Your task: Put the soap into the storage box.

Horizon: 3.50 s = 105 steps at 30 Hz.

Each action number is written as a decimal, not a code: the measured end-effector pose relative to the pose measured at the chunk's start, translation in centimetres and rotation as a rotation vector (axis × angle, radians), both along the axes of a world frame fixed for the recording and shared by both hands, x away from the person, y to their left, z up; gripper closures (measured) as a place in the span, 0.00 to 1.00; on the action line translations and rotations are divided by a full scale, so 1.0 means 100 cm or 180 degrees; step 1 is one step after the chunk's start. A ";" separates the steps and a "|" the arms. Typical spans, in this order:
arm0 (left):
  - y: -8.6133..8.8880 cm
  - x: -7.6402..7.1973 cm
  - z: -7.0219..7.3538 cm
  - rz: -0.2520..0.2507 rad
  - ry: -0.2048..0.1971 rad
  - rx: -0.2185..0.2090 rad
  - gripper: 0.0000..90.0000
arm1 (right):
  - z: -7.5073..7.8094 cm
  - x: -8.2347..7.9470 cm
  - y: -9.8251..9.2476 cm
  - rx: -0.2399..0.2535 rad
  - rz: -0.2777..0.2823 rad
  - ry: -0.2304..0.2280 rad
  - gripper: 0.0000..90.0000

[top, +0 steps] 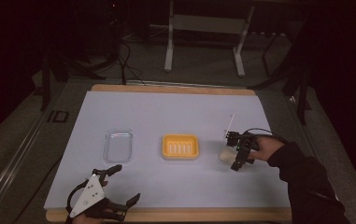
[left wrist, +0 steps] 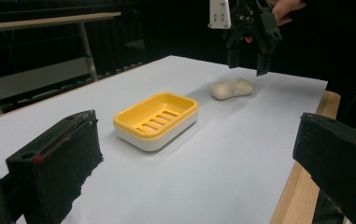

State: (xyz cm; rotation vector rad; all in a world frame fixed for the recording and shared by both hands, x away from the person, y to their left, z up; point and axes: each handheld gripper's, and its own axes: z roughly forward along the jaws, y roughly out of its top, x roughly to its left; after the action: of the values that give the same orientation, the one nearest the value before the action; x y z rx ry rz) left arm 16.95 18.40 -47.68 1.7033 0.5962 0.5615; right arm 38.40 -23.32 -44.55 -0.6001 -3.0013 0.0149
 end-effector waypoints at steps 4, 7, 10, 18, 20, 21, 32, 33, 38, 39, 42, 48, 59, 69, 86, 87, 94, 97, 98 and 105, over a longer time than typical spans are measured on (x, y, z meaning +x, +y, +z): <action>0.000 0.000 0.000 -0.0004 0.0002 -0.0021 0.01 | -0.003 0.004 -0.001 0.0025 -0.0043 -0.0033 0.21; 0.001 0.000 0.000 -0.0004 0.0002 -0.0018 0.01 | -0.007 0.007 -0.002 0.0044 0.0017 -0.0105 0.22; 0.000 0.000 0.000 -0.0005 0.0001 -0.0014 0.01 | -0.011 0.010 -0.003 0.0069 0.0023 -0.0129 0.24; 0.000 0.000 0.000 -0.0012 0.0001 -0.0004 0.01 | -0.021 0.015 -0.005 0.0112 0.0012 -0.0207 0.29; 0.000 0.000 0.000 -0.0014 0.0003 0.0002 0.01 | -0.027 0.016 -0.006 0.0135 -0.0019 -0.0200 0.31; 0.000 0.000 0.000 -0.0014 0.0002 0.0000 0.01 | -0.028 0.017 -0.007 0.0138 -0.0014 -0.0208 0.32; 0.000 0.000 0.000 -0.0011 0.0001 0.0008 0.01 | -0.041 0.021 -0.010 0.0216 -0.0045 -0.0204 0.41; 0.000 0.000 0.000 -0.0009 0.0002 0.0009 0.01 | -0.042 0.021 -0.011 0.0241 -0.0035 -0.0232 0.42; 0.000 0.000 0.000 -0.0011 -0.0001 0.0020 0.01 | -0.047 0.021 -0.012 0.0220 -0.0034 -0.0187 0.48; 0.000 0.000 0.000 -0.0009 -0.0001 0.0017 0.01 | -0.048 0.021 -0.012 0.0218 -0.0023 -0.0172 0.49; 0.000 0.000 -0.001 -0.0005 0.0003 0.0013 0.01 | -0.049 0.021 -0.012 0.0178 -0.0043 -0.0175 0.49; -0.001 0.001 -0.001 -0.0008 0.0011 0.0016 0.01 | -0.051 0.020 -0.007 0.0048 -0.0030 -0.0255 0.54; -0.003 0.005 -0.001 -0.0004 0.0041 -0.0006 0.01 | -0.051 0.019 -0.007 0.0038 -0.0074 -0.0267 0.55; -0.003 0.004 -0.002 -0.0005 0.0039 0.0014 0.01 | -0.045 0.023 -0.009 0.0164 -0.0059 -0.0227 0.55; -0.001 0.002 -0.002 0.0003 0.0033 -0.0005 0.01 | -0.017 0.023 -0.013 0.0495 0.0033 -0.0329 0.55; -0.001 0.002 -0.002 0.0001 0.0035 -0.0001 0.01 | -0.015 0.023 -0.013 0.0521 0.0037 -0.0345 0.55; -0.001 0.001 -0.002 0.0001 0.0029 0.0003 0.01 | -0.001 0.021 -0.010 0.0640 0.0144 -0.0389 0.55; 0.000 0.001 -0.002 0.0001 0.0029 -0.0006 0.01 | 0.005 0.022 -0.008 0.0693 0.0191 -0.0406 0.55; 0.000 0.001 -0.002 0.0002 0.0027 -0.0003 0.01 | 0.007 0.022 -0.007 0.0708 0.0184 -0.0395 0.55; -0.001 0.001 -0.002 0.0007 0.0029 0.0008 0.01 | 0.017 0.023 0.003 0.0683 0.0311 -0.0420 0.55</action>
State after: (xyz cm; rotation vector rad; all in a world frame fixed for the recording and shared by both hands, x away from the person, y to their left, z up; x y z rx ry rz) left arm 17.07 18.33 -47.87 1.7084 0.6041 0.5566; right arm 40.74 -23.03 -42.82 -0.4484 -3.0972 -0.3493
